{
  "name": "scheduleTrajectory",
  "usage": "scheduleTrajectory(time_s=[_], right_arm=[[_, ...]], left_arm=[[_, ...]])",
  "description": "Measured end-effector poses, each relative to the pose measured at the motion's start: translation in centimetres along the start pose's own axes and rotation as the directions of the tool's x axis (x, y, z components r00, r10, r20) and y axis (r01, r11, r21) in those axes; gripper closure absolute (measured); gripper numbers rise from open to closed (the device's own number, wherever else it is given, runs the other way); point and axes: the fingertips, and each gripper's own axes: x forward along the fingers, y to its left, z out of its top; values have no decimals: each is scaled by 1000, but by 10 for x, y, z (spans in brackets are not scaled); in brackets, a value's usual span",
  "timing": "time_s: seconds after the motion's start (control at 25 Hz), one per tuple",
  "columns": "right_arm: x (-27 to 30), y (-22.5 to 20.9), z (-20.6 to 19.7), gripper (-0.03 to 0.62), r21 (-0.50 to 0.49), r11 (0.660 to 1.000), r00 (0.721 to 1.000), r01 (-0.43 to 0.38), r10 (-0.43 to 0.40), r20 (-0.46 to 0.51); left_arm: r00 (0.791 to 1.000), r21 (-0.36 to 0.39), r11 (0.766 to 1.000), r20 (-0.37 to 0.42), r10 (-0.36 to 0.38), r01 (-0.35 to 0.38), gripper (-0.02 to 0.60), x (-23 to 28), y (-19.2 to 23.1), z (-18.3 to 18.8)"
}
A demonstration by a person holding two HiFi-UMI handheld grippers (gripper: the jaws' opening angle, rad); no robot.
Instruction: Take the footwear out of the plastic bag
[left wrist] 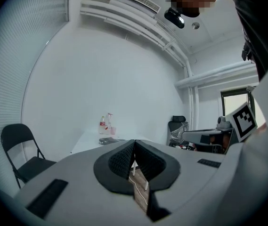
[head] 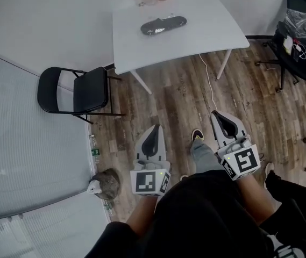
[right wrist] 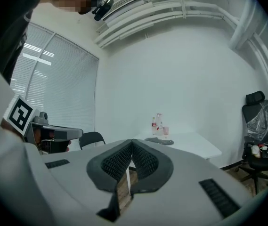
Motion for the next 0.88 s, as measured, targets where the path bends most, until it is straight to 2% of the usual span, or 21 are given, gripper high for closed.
scheduleTrajectory(time_s=[0.56, 0.88], right_arm=[[102, -105, 34, 576, -49, 999, 999, -20, 22, 34], [151, -160, 41, 576, -43, 998, 998, -41, 43, 42]], left_arm=[[998, 38, 997, -20, 66, -66, 558, 134, 29, 35], [994, 52, 993, -11, 106, -106, 558, 196, 38, 47]])
